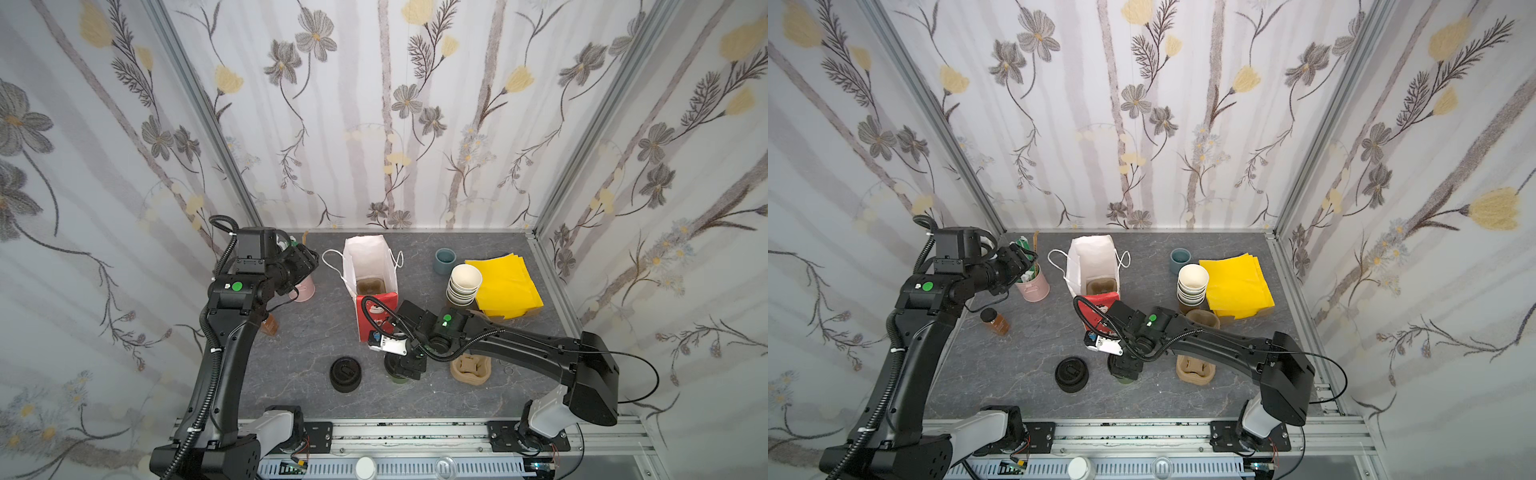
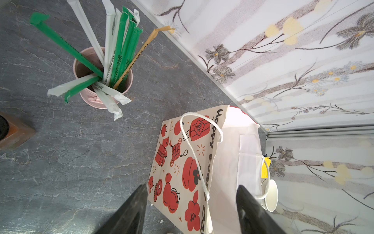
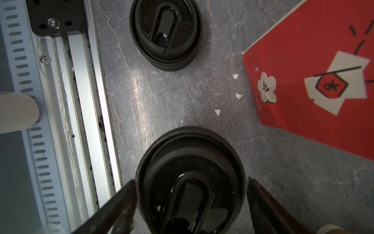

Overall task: Pack the takeout coffee
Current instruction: 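Close the right gripper on the black-lidded cup's lid and lift it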

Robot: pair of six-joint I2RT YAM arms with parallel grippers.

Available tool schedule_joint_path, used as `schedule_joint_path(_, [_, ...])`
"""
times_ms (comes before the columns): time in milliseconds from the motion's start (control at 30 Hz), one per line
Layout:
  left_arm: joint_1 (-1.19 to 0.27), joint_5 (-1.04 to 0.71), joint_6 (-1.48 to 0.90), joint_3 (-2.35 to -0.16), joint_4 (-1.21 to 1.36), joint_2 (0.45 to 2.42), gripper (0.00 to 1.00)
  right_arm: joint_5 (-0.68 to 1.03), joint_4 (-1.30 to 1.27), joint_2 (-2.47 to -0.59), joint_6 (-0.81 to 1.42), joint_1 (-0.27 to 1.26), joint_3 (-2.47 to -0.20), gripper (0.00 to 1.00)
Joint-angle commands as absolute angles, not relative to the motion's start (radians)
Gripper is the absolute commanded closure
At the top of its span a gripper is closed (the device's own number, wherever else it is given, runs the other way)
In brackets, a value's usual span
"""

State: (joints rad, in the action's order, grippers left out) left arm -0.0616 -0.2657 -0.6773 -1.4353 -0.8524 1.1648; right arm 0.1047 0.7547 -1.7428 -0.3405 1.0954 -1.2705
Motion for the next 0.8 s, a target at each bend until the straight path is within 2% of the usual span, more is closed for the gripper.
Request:
schedule_joint_path(0, [-0.06, -0.268, -0.675, -1.433, -0.819, 1.166, 0.31, 0.121, 0.747, -1.752, -0.334, 1.094, -1.277, 0.15])
schedule_joint_path(300, [-0.06, -0.272, -0.675, -1.431, -0.818, 1.167, 0.31, 0.114, 0.75, -1.761, -0.334, 1.093, -1.277, 0.16])
schedule_joint_path(767, [-0.059, -0.273, -0.673, -1.428, -0.816, 1.167, 0.32, 0.128, 0.778, -1.773, -0.343, 1.088, -1.287, 0.29])
